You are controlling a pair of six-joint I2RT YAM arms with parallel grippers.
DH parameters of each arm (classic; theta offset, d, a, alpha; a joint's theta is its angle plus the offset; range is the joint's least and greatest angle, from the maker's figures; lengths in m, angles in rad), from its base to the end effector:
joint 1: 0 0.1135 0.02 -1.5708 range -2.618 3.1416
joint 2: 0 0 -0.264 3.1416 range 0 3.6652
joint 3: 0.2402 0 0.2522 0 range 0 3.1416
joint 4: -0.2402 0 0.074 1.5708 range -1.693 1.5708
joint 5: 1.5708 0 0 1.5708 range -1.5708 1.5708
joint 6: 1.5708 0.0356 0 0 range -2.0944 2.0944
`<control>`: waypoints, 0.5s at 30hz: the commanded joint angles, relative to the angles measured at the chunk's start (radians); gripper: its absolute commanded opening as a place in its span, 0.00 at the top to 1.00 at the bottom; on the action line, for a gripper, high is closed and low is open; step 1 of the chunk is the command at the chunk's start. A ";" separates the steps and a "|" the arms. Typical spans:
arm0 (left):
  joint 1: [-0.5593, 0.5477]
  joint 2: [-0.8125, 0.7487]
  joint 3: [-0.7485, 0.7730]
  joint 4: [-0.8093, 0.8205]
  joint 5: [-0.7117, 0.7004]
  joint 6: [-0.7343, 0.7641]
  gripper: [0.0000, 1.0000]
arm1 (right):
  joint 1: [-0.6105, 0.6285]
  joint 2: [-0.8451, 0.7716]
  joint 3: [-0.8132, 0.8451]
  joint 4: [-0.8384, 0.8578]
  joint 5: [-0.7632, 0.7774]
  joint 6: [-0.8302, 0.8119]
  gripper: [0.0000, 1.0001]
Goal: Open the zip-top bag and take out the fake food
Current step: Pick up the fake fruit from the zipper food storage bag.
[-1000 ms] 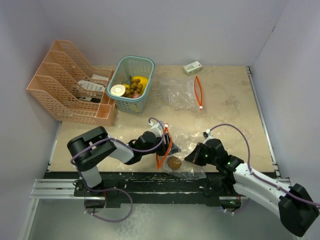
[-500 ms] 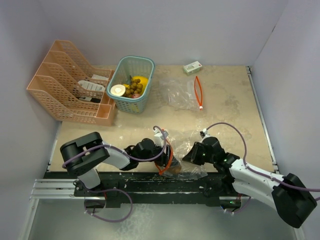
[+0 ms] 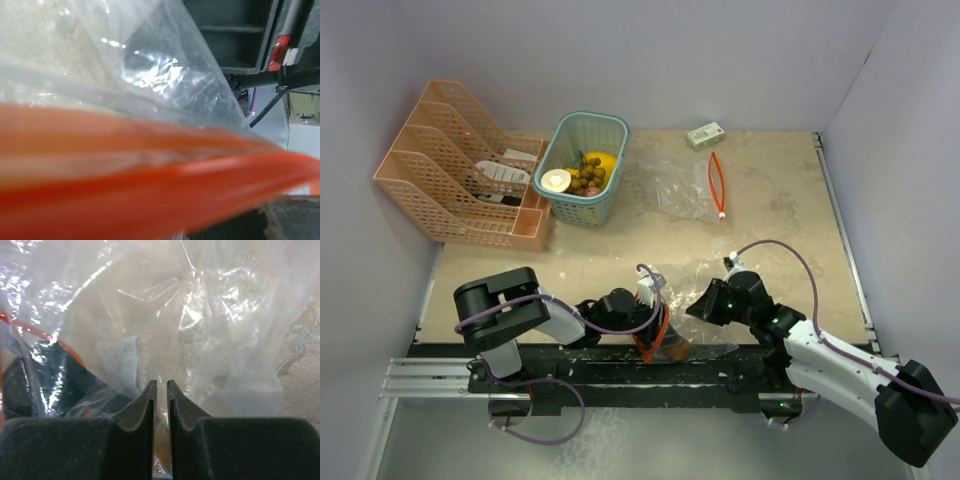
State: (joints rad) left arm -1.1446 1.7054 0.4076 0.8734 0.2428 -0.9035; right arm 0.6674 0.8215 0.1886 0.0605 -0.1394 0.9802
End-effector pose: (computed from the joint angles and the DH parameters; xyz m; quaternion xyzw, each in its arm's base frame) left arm 0.1072 -0.2568 0.1107 0.1655 0.8200 -0.5128 0.1930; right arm 0.1266 0.1060 0.1511 0.1035 0.8703 0.3919 0.2796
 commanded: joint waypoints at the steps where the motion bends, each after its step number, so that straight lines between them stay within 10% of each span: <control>1: -0.009 -0.007 -0.005 -0.149 -0.040 0.036 0.75 | -0.002 -0.034 0.059 -0.062 0.062 -0.036 0.87; 15: 0.178 -0.519 0.059 -0.719 -0.104 0.093 0.79 | -0.030 0.040 0.040 0.003 0.055 -0.048 1.00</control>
State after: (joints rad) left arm -1.0405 1.3163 0.4133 0.3809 0.1661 -0.8692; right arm 0.6476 0.8261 0.2150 0.0135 -0.0948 0.9562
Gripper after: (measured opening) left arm 0.484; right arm 0.004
